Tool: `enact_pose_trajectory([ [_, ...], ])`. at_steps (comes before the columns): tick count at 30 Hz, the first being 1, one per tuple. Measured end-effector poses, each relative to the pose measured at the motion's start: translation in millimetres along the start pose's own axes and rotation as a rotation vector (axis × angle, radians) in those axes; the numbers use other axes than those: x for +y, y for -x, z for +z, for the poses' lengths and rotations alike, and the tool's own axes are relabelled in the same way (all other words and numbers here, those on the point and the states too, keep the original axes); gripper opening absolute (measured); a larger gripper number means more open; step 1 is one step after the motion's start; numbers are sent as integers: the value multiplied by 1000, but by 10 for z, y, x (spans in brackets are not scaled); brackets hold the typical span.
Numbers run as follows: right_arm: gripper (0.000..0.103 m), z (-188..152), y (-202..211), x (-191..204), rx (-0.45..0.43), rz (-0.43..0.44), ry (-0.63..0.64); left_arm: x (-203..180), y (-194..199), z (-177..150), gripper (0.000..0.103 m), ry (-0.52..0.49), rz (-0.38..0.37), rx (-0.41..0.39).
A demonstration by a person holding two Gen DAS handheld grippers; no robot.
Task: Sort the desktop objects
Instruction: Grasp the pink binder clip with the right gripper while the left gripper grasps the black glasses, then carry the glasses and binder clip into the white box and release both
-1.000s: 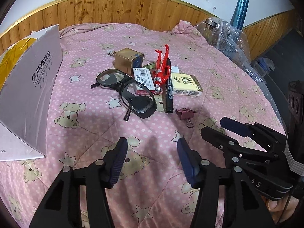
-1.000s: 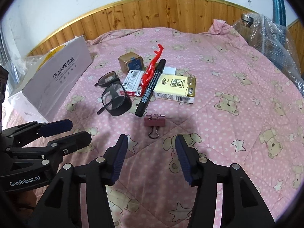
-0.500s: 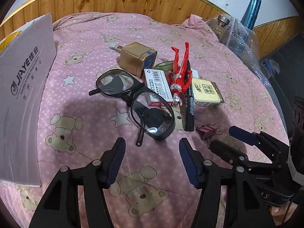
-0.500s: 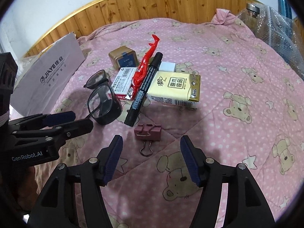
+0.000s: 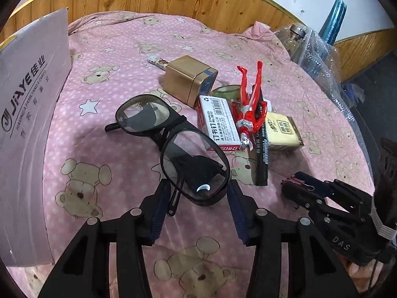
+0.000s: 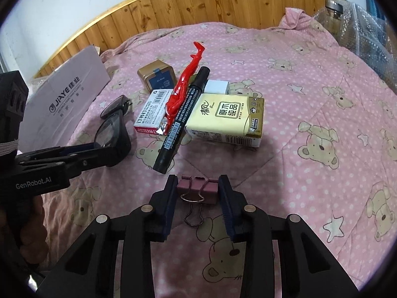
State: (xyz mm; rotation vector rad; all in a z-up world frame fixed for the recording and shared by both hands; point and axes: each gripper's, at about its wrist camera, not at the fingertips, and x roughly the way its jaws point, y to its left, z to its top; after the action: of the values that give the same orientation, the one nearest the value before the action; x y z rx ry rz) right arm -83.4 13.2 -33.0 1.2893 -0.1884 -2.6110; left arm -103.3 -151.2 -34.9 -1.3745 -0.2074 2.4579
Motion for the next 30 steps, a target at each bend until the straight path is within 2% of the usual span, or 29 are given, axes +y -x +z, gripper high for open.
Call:
enact_pose_trajectory([
  [2, 36, -15, -11, 12, 3, -3, 8, 35, 51, 13, 50, 37, -23, -11],
  [4, 38, -30, -24, 27, 3, -9, 14, 34, 66, 48, 58, 55, -37, -23],
  [5, 45, -32, -27, 34, 3, -5, 17, 21, 52, 77, 67, 62, -41, -27],
  [6, 48, -33, -28, 44, 2, -3, 19, -7, 22, 112, 70, 62, -30, -31],
  [10, 48, -39, -53, 81, -3, -19, 32, -100, -254, 207, 70, 62, 64, 1],
  [11, 40, -43, -54, 77, -5, -24, 31, -125, -298, 209, 69, 48, 93, -7],
  [13, 37, -47, -48, 52, -8, -20, 21, -172, -309, 200, 57, 19, 143, -22],
  [15, 36, -53, -31, 28, -14, -7, 8, -155, -263, 189, 57, 25, 97, -24],
  [19, 36, -59, 49, 22, -37, 8, -6, -179, -126, 150, 57, 4, 84, -44],
  [25, 36, -51, 93, 91, -19, 17, 11, -266, 78, 150, 57, -16, 44, -56],
  [28, 36, -25, 102, 158, 14, 32, 23, -301, 188, 129, 57, -14, 0, -22],
  [30, 36, 2, 138, 220, 22, 47, 34, -322, 303, 100, 57, -31, 0, -28],
])
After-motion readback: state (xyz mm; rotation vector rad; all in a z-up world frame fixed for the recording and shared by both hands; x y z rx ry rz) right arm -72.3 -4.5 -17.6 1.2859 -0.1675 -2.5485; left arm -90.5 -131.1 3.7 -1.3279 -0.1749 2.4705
